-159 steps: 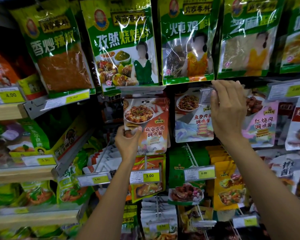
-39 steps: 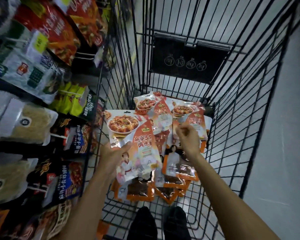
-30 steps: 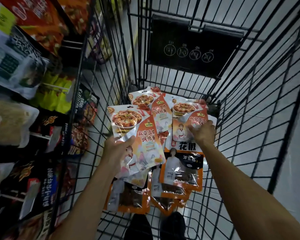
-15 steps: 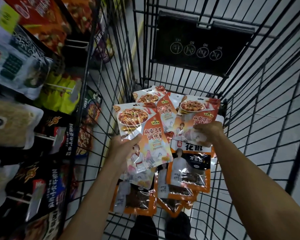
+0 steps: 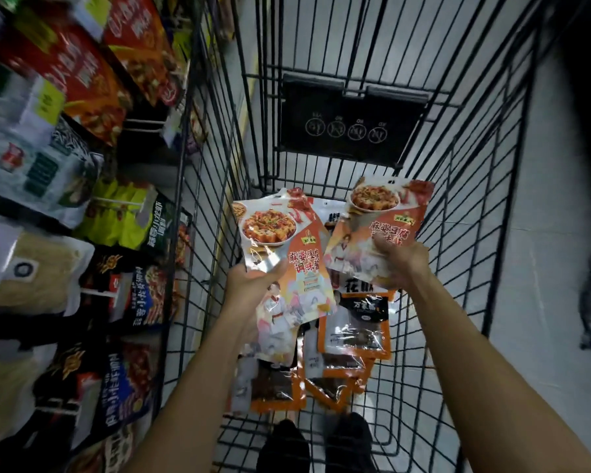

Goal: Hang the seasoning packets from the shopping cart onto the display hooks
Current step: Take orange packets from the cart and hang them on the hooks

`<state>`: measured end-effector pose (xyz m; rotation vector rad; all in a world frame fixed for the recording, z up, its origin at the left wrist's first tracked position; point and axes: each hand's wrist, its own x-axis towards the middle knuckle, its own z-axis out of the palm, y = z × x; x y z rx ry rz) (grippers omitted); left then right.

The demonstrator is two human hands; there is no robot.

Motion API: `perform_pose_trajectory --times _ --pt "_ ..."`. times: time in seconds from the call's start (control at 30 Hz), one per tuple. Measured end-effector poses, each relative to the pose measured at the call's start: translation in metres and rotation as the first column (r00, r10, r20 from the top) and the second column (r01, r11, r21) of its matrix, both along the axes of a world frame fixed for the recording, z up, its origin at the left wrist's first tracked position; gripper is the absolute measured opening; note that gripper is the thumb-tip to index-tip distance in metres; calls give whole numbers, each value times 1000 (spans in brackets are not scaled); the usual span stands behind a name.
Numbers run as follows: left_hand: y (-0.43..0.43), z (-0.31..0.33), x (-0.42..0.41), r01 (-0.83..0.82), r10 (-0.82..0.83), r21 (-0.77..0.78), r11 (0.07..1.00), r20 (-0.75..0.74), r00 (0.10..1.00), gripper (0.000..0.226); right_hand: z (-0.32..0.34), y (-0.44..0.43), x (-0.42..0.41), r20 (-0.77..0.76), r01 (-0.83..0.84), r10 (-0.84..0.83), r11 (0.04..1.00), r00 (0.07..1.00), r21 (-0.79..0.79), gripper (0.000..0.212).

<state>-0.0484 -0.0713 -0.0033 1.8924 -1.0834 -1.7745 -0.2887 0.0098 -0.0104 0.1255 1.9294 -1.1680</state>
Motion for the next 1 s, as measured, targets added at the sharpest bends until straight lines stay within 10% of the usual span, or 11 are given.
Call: perform_pose_trajectory --times 0.33,0.57,1.0 --pt "2 137 11 56 -99 -236 970 -174 980 45 141 60 28 -197 -48 6 976 980 -212 21" --pt "42 222 47 -21 -87 -397 918 -251 964 64 227 100 56 -275 -224 126 904 953 -363 26" --pt "201 373 204 -332 150 -726 603 -305 940 23 350 139 150 -424 -669 527 475 736 -571 28"
